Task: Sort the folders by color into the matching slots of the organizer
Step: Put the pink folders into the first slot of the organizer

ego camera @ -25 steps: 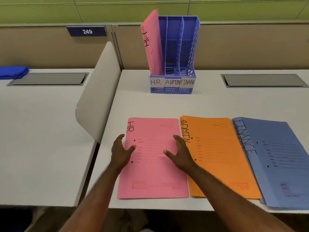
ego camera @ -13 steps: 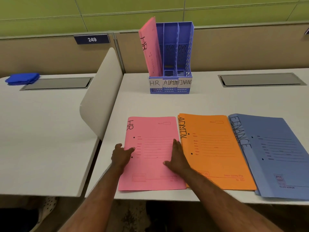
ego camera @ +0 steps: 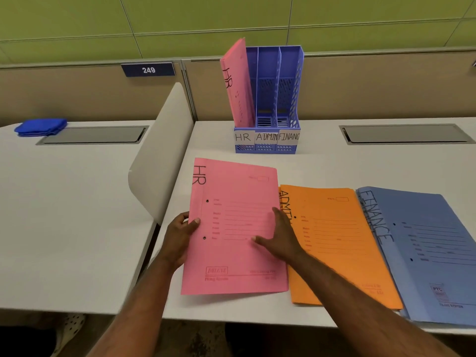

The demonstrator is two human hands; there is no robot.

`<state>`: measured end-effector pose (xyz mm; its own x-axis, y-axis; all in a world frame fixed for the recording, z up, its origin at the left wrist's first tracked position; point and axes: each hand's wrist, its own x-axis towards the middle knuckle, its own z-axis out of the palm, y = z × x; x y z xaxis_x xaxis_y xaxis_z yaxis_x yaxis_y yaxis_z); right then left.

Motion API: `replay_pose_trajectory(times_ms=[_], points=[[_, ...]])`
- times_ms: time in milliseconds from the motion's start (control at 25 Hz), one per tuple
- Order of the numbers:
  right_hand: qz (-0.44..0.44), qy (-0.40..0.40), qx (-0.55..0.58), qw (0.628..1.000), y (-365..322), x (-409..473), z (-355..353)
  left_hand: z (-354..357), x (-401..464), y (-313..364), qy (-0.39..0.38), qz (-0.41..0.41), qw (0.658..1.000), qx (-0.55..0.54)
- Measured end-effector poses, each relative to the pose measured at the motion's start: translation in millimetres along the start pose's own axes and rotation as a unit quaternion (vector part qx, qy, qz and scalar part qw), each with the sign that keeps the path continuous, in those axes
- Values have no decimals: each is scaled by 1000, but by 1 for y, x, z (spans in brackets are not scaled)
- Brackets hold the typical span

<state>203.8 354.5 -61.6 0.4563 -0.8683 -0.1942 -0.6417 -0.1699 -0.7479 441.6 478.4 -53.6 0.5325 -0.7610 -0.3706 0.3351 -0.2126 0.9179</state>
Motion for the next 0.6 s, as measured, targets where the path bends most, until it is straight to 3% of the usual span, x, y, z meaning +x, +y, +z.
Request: replay_pose_trajectory(times_ms=[240,600], points=[[-32,52,125,990,-51,53,-48,18,15,54,-40,90,993,-62],[-123,99,138,978,-150,148,-126,52,58,158,-90,235,968,2]])
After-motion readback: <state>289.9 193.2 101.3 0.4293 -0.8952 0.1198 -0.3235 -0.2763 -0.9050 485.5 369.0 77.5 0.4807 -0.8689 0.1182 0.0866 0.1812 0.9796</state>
